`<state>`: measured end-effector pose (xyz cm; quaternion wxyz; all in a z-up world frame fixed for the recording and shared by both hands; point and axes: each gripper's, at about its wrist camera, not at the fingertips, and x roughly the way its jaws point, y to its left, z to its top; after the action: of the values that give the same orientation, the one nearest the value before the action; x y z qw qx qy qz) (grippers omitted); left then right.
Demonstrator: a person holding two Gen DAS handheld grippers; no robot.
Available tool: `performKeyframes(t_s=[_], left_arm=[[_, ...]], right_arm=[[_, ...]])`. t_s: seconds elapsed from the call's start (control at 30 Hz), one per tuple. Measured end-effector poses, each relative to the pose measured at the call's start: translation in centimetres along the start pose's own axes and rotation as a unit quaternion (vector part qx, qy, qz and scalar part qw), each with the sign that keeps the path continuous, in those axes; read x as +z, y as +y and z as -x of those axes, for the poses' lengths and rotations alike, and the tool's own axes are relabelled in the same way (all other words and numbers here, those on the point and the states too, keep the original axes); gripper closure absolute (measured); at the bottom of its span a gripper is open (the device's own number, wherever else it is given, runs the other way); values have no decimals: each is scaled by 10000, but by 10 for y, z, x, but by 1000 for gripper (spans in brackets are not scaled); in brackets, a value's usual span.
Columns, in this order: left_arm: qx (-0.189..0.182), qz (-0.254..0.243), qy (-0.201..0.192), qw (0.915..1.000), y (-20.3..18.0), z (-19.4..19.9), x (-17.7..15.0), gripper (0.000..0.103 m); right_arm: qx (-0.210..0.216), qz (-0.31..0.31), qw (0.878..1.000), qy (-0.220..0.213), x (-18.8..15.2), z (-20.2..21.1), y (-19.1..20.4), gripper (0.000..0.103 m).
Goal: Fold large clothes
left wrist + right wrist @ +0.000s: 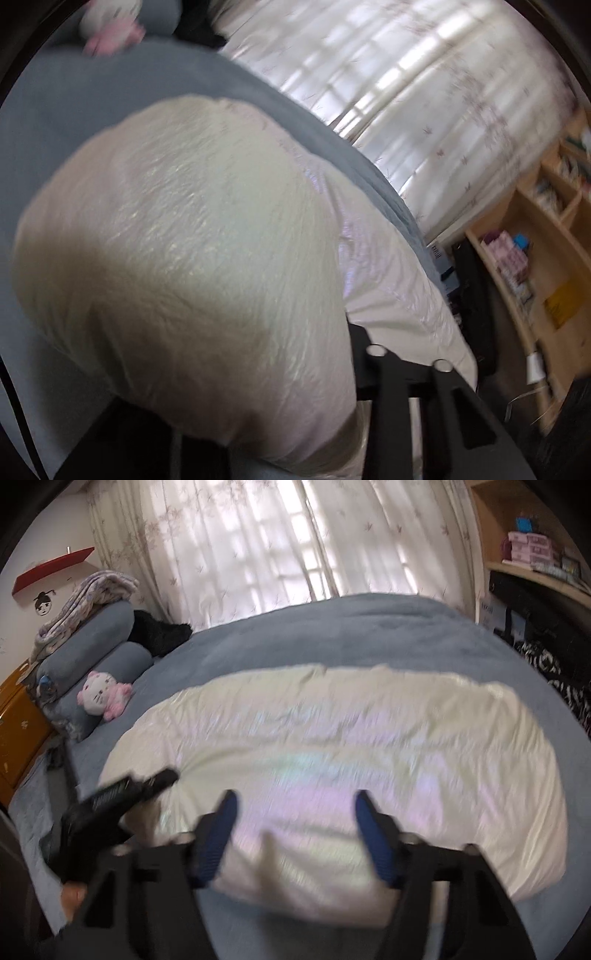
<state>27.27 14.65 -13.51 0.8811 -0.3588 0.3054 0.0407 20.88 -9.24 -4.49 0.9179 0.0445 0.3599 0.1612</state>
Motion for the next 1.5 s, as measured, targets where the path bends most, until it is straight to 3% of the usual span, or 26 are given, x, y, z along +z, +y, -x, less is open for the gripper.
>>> performKeyframes(t_s=[0.07,0.13,0.3,0.4,0.53,0.83,1.2,1.5], left_arm=[[171,-364,-196,9990,-17,8,-5,81],[292,-588,-335,9973,-29,17,-8,82],[504,-1027,-566,9918,-57,34,-16,82],[605,-1277,-616,9880,-66,43,-14,82],[643,-1375,-507,9871,-62,47,-18,78],[471,-1341,-189,9897,-51,42,-15,63],[-109,-972,126,9951,-24,44,-10,58],[-939,-244,510,9940,11,39,3,55]], right_arm=[[-78,-83,9999,-70,14,-9,-4,83],[-198,-136,9996,-152,27,-21,-8,91],[-440,53,9984,-344,48,-54,-2,91],[-451,244,9986,-114,44,-86,0,92],[-384,475,9980,172,22,-118,-4,92],[-158,286,9993,199,4,-138,-15,94],[-148,331,9992,174,-1,-143,-13,94],[-90,298,9994,175,-3,-146,-17,94]])
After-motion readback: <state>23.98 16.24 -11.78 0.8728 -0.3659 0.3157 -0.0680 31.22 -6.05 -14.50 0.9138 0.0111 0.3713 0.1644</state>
